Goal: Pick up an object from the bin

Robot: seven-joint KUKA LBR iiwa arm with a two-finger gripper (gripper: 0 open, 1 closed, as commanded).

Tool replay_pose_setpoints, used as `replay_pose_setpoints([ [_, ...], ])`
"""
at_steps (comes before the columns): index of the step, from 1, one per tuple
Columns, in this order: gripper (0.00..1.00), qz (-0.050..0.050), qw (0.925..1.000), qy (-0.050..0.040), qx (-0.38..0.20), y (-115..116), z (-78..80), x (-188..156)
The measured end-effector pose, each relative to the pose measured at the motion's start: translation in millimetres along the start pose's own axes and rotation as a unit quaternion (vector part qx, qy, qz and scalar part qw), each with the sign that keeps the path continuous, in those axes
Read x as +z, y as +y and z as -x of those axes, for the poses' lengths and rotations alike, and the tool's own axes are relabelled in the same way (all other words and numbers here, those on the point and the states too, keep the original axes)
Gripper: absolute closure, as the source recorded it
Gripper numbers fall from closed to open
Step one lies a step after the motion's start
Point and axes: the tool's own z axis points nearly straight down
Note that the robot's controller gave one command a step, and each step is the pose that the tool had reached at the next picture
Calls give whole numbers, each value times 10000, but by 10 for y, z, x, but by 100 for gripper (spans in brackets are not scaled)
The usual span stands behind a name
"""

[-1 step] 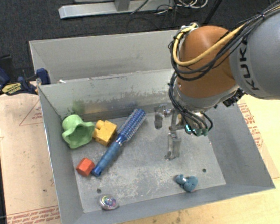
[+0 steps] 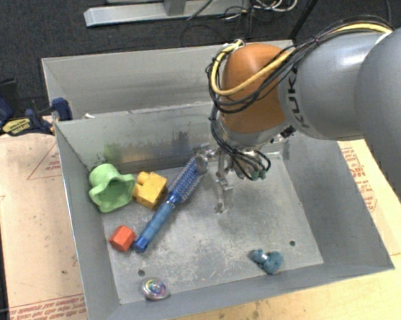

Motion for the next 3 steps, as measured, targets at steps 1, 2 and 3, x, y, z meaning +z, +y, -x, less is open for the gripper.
replay_pose_setpoints([
  [1, 0, 2, 9984, 12, 568, 9, -36, 334],
  [2, 0, -16, 9999, 19, -102, -1014, -863, 366],
  [3, 0, -19, 9874, -62, -1582, -640, -1612, 207],
])
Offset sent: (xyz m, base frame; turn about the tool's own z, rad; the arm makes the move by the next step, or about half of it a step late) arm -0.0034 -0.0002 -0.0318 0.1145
